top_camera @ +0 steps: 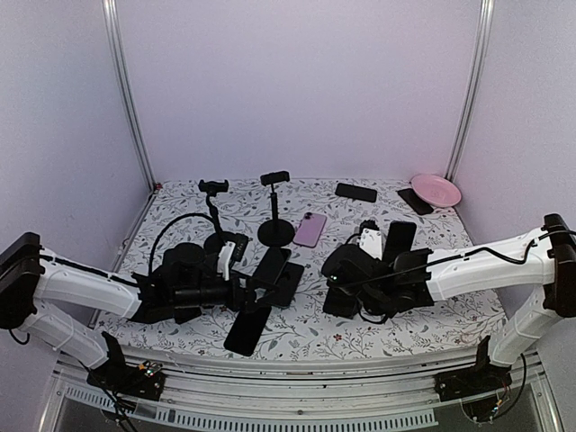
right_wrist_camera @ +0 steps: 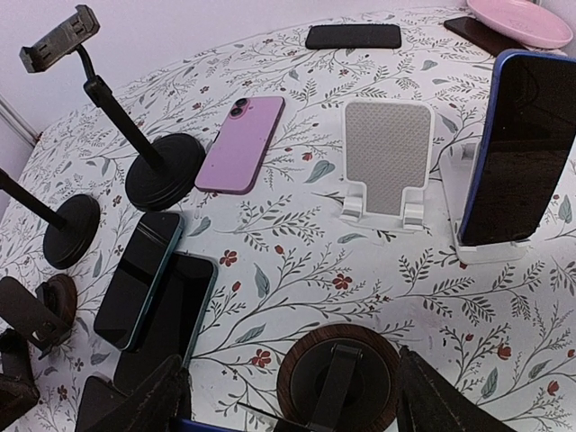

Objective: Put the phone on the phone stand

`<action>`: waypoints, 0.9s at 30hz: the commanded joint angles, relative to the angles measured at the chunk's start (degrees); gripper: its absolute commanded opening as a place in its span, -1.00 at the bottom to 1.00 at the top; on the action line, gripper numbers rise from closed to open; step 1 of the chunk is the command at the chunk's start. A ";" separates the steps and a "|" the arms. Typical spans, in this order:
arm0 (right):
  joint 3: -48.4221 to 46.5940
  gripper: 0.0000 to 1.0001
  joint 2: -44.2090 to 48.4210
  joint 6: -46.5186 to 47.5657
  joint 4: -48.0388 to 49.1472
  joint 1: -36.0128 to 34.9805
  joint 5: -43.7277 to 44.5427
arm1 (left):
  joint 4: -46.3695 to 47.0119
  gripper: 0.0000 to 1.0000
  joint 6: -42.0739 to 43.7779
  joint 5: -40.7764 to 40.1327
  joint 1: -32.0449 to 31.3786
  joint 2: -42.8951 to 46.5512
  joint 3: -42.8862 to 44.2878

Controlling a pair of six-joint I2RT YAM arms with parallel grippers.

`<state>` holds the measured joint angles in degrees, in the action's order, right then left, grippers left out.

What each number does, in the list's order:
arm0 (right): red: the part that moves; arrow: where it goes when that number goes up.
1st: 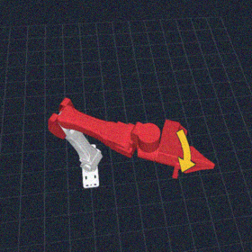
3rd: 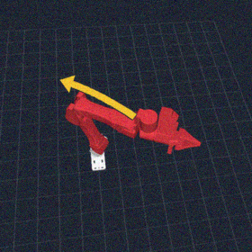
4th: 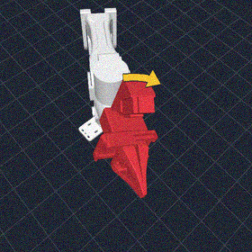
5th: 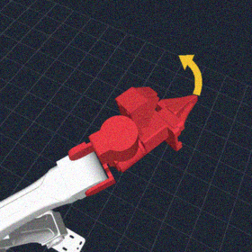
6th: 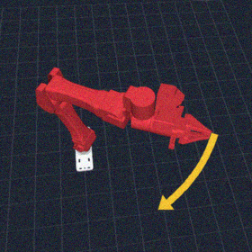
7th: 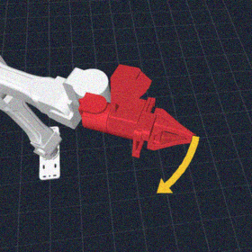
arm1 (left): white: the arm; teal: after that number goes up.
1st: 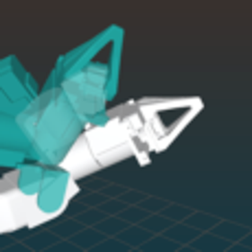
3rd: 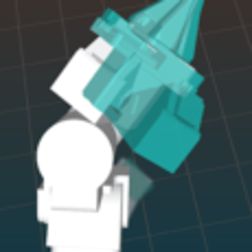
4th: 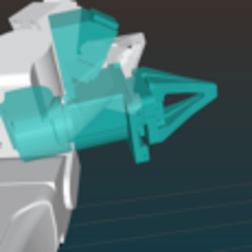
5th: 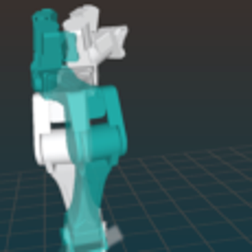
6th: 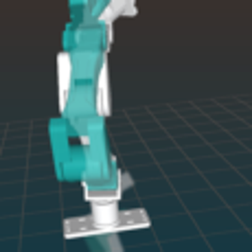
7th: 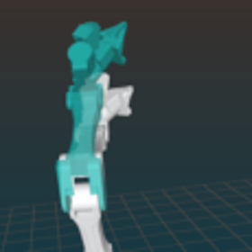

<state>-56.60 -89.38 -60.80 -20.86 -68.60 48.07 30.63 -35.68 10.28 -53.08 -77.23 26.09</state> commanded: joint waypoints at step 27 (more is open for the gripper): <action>-6.64 -0.49 -4.18 -3.84 -13.67 -1.50 5.04 | 5.56 0.61 -2.03 4.89 -1.21 -12.81 5.68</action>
<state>-62.19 -93.21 -59.68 -27.38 -69.47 49.17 34.59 -37.71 14.48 -53.58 -88.99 30.24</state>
